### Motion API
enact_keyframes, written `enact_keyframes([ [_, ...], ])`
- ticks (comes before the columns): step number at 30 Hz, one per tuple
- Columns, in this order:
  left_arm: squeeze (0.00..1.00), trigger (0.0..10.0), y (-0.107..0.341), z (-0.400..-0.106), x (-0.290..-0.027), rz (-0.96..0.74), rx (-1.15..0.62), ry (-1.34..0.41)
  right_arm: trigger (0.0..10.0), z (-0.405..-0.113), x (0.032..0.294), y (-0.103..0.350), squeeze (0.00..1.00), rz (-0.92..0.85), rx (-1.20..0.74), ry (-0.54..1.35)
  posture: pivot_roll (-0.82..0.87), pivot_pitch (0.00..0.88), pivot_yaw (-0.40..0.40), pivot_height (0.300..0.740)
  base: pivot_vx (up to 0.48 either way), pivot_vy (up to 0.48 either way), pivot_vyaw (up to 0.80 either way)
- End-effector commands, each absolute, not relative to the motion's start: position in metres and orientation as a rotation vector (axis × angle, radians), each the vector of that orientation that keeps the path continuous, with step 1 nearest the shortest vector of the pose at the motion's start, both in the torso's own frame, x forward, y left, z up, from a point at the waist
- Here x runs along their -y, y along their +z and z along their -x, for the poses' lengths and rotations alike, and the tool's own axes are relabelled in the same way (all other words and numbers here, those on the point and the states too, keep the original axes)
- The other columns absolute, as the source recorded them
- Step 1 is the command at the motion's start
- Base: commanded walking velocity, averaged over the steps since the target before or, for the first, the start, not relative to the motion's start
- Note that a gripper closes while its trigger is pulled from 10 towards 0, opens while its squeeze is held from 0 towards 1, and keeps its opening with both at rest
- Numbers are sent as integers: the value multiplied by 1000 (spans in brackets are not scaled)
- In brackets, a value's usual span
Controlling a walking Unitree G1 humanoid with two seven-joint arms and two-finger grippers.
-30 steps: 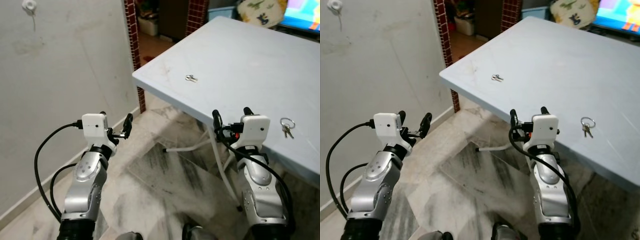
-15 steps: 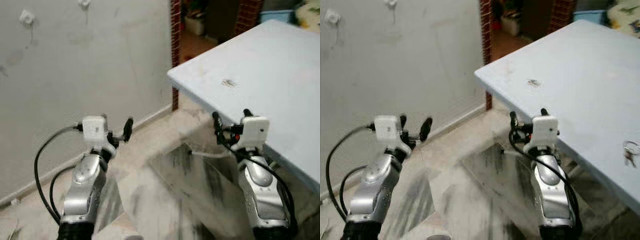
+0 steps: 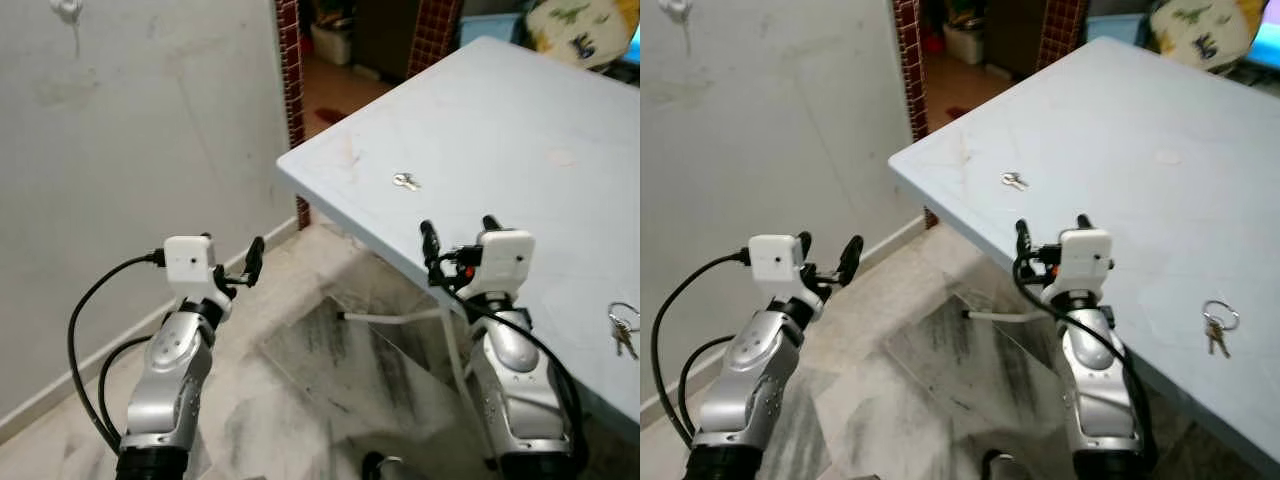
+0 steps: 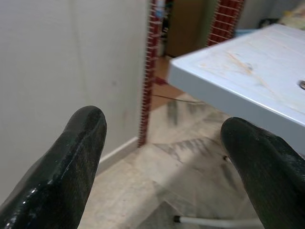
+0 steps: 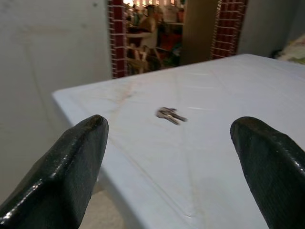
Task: Hang keys on a hook
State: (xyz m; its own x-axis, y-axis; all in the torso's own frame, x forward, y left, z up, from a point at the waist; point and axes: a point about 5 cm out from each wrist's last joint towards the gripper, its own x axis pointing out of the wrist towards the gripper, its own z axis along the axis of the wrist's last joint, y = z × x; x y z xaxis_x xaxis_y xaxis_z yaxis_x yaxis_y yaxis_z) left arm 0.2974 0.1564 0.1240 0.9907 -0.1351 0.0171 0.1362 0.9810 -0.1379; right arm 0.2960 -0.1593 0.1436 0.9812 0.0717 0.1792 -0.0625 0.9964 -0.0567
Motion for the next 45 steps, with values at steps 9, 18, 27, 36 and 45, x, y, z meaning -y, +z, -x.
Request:
enact_keyframes([
  [9,0,10000,123,-298,-157,135,5,-123,10000,-298,161,148,0,50,194,66,-63,125,53,740,0,0,0],
  [18,0,10000,119,-301,-160,175,-32,-88,10000,-299,163,147,0,32,183,55,-63,118,54,740,0,0,-47],
  [27,0,10000,119,-303,-162,147,-36,-75,10000,-300,162,147,0,30,186,60,-61,118,55,740,0,299,-128],
  [36,0,10000,119,-304,-161,148,-40,-80,10000,-300,163,147,0,33,185,55,-64,119,55,740,0,480,0],
  [45,0,10000,120,-305,-159,143,-37,-94,10000,-300,165,148,0,35,189,41,-63,123,59,740,0,388,0],
])
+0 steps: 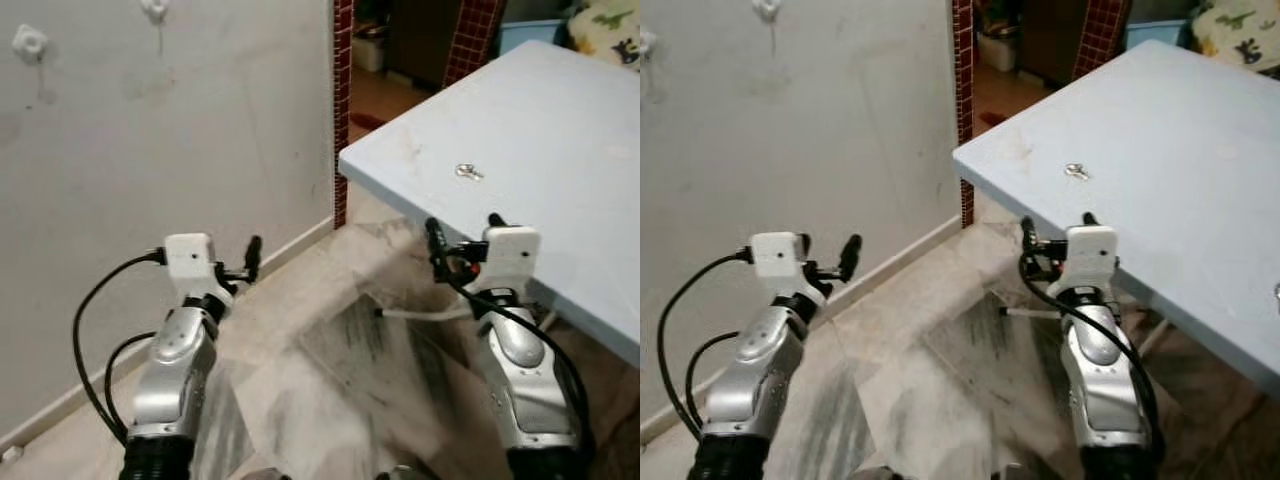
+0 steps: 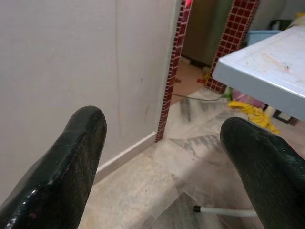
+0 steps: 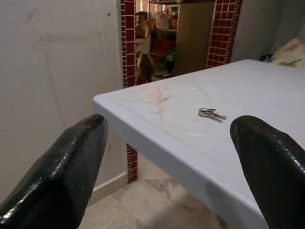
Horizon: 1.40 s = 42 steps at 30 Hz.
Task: Hang keys on a hook
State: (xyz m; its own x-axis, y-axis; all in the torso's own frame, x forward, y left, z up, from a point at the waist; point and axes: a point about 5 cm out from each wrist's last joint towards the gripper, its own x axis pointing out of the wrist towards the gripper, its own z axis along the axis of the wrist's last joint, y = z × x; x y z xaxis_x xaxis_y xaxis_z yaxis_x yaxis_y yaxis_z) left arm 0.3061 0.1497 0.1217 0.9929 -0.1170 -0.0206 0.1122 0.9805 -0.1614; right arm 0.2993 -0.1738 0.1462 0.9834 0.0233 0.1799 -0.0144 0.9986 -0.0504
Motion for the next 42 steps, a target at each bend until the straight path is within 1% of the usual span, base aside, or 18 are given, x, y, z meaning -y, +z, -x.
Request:
enact_keyframes([
  [1,0,10000,120,-305,-158,142,-37,-96,10000,-300,165,148,0,31,188,37,-63,123,59,740,0,0,0],
  [4,0,10000,121,-304,-157,142,-33,-103,10000,-300,166,147,0,37,180,30,-63,125,59,740,0,0,0],
  [9,0,10000,126,-307,-154,130,-20,-114,10000,-302,169,148,0,35,175,16,-63,127,57,740,0,0,-793],
  [11,0,10000,132,-310,-155,175,5,-123,10000,-303,170,150,0,40,181,13,-63,128,56,740,0,0,-781],
  [19,0,10000,137,-314,-156,164,33,-110,10000,-303,170,154,0,39,193,11,-71,130,55,740,0,0,-783],
  [29,0,10000,138,-310,-147,234,36,-187,10000,-303,169,156,0,36,201,14,-72,137,55,740,0,0,-786],
  [31,0,10000,139,-310,-148,229,38,-185,10000,-302,168,156,0,34,202,17,-71,136,56,740,247,0,-475],
  [42,0,10000,140,-308,-146,242,48,-209,10000,-302,166,159,0,33,215,37,-73,132,54,740,412,0,0],
])
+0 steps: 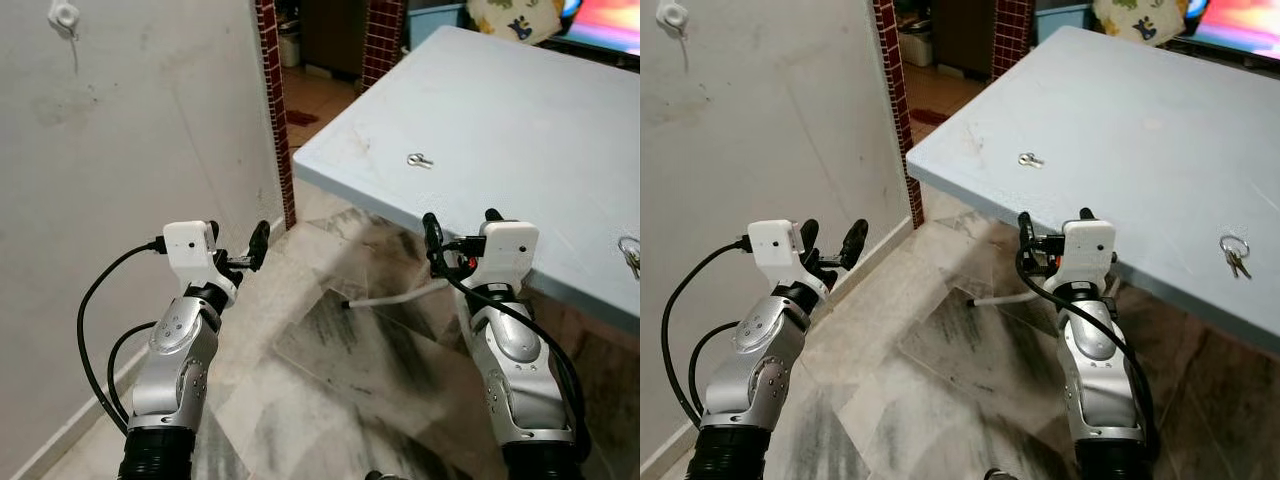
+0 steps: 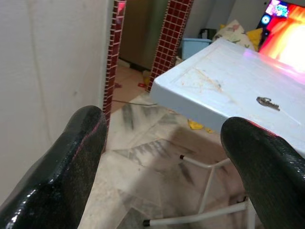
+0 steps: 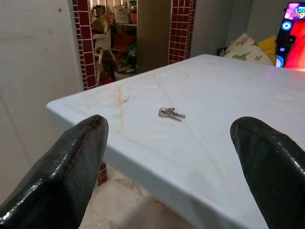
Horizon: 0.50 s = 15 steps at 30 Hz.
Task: Hang keys on a hook
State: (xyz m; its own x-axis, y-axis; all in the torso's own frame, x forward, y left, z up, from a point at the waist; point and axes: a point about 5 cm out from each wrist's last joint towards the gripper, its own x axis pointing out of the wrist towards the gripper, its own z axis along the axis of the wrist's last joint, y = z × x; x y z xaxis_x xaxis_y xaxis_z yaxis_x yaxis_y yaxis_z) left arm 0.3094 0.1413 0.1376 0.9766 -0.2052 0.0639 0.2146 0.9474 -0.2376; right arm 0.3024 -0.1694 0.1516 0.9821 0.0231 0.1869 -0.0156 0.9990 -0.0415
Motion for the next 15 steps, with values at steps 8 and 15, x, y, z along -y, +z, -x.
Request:
enact_keyframes([
  [8,0,10000,138,-307,-145,237,39,-213,10000,-303,165,159,0,33,217,45,-70,132,53,740,475,0,0],
  [15,0,10000,137,-305,-143,238,34,-219,10000,-303,164,159,0,34,215,50,-68,132,51,740,442,0,0],
])
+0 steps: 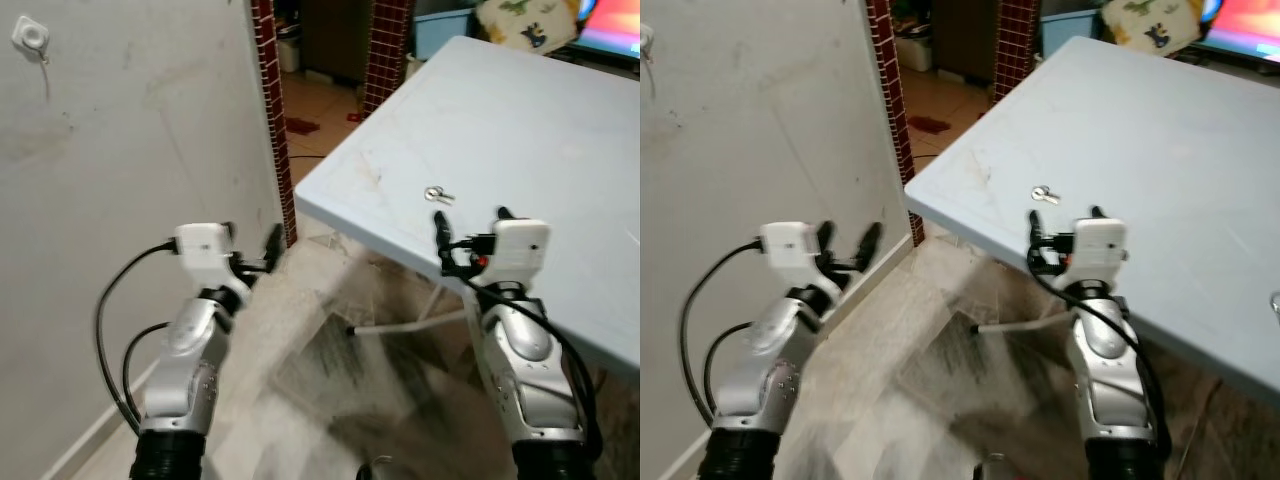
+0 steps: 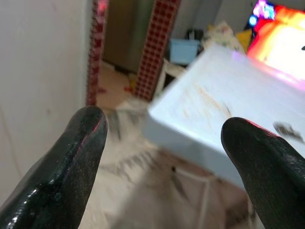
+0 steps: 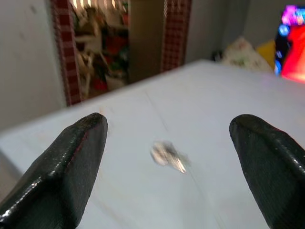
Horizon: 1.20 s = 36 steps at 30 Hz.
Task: Hang keys on a hook
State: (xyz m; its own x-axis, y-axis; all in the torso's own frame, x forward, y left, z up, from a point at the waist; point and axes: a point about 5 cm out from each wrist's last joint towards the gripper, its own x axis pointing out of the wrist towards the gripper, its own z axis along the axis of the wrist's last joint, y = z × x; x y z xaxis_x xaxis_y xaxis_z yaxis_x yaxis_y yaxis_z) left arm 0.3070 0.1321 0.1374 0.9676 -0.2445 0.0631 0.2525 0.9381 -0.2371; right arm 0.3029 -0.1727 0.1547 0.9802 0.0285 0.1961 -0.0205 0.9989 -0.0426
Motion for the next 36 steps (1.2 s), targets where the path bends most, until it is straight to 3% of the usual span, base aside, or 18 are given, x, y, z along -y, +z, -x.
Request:
enact_keyframes([
  [1,0,10000,136,-305,-143,237,32,-220,10000,-303,164,159,0,34,215,50,-69,131,52,740,424,0,0],
  [12,0,10000,132,-304,-144,220,-7,-208,10000,-304,168,157,0,13,182,-12,-65,139,53,740,378,0,0],
  [16,0,10000,132,-303,-145,219,-3,-204,10000,-306,177,159,0,-4,160,-109,-61,144,55,740,0,0,0],
  [23,0,10000,129,-301,-145,210,-13,-206,10000,-306,176,154,0,-48,112,-112,-59,153,62,740,0,0,0],
  [31,0,10000,130,-300,-147,196,-17,-211,10000,-310,168,157,0,-192,60,-132,-49,160,71,740,0,0,0],
  [36,0,10000,130,-299,-147,193,-20,-212,10000,-308,162,160,0,-187,58,-133,-48,163,71,740,0,0,0],
])
